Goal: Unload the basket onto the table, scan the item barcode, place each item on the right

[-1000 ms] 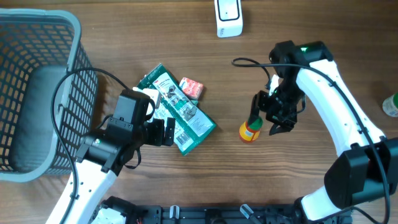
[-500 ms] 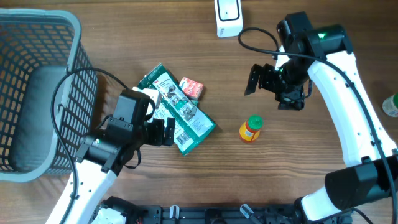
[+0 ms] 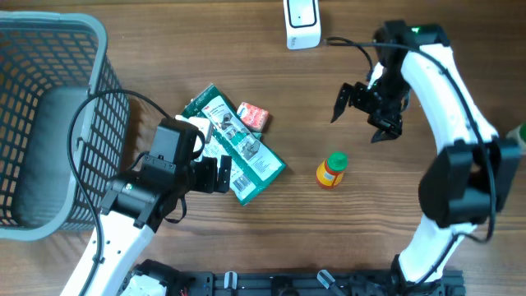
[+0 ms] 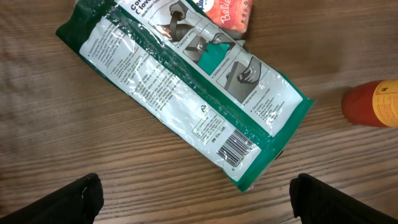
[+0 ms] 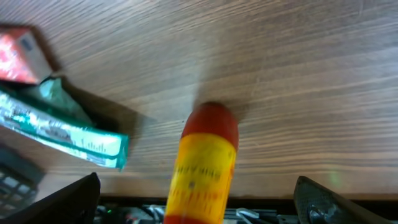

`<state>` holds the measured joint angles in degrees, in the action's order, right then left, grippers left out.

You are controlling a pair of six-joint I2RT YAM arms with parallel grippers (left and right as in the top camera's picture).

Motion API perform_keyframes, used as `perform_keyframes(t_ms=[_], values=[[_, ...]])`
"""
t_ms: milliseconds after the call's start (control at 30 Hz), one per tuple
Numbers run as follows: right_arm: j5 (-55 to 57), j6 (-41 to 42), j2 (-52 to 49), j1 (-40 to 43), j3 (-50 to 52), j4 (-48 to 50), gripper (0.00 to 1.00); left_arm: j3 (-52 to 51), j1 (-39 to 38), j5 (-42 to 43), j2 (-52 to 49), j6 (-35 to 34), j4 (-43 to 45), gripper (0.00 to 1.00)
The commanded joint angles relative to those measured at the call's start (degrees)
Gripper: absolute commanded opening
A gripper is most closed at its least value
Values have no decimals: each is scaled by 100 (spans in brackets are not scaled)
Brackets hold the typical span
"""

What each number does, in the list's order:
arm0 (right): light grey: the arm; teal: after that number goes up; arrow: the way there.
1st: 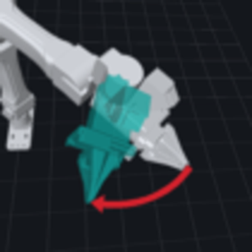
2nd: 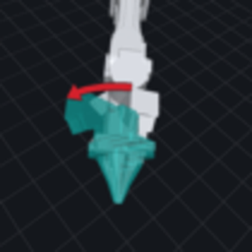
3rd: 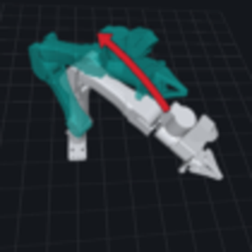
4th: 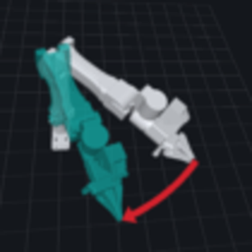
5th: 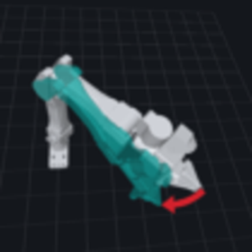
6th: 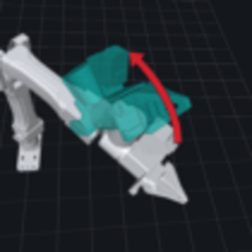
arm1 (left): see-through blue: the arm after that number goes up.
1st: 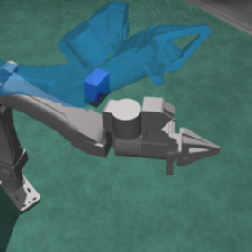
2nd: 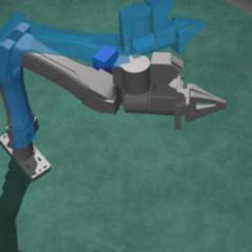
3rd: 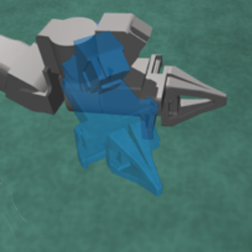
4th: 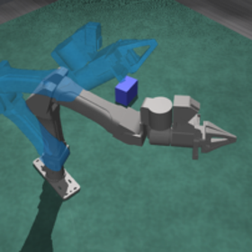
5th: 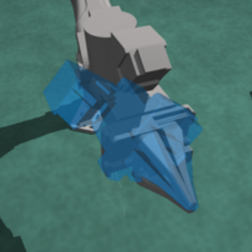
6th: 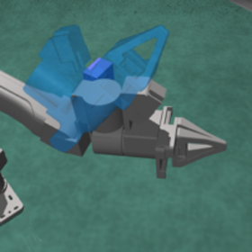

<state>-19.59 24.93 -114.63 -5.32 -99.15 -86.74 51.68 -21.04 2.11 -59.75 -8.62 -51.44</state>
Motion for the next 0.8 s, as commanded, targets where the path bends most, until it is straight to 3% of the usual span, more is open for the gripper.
perform_keyframes(t_ms=[0, 167, 400, 767], values=[[-402, -721, -111, 208, -59, -52, 100, -15, 33, 85, 0, 94, -4, 100], [-474, -645, -127, 227, -7, -264, 100, -15, 33, 83, 0, 92, -4, 100], [-870, -208, -302, 240, 1075, 90, 100, -15, 33, 85, 0, 94, -4, 100], [-1740, -739, -946, 138, 1497, 90, 100, -15, 33, 83, 0, 94, -4, 100]])
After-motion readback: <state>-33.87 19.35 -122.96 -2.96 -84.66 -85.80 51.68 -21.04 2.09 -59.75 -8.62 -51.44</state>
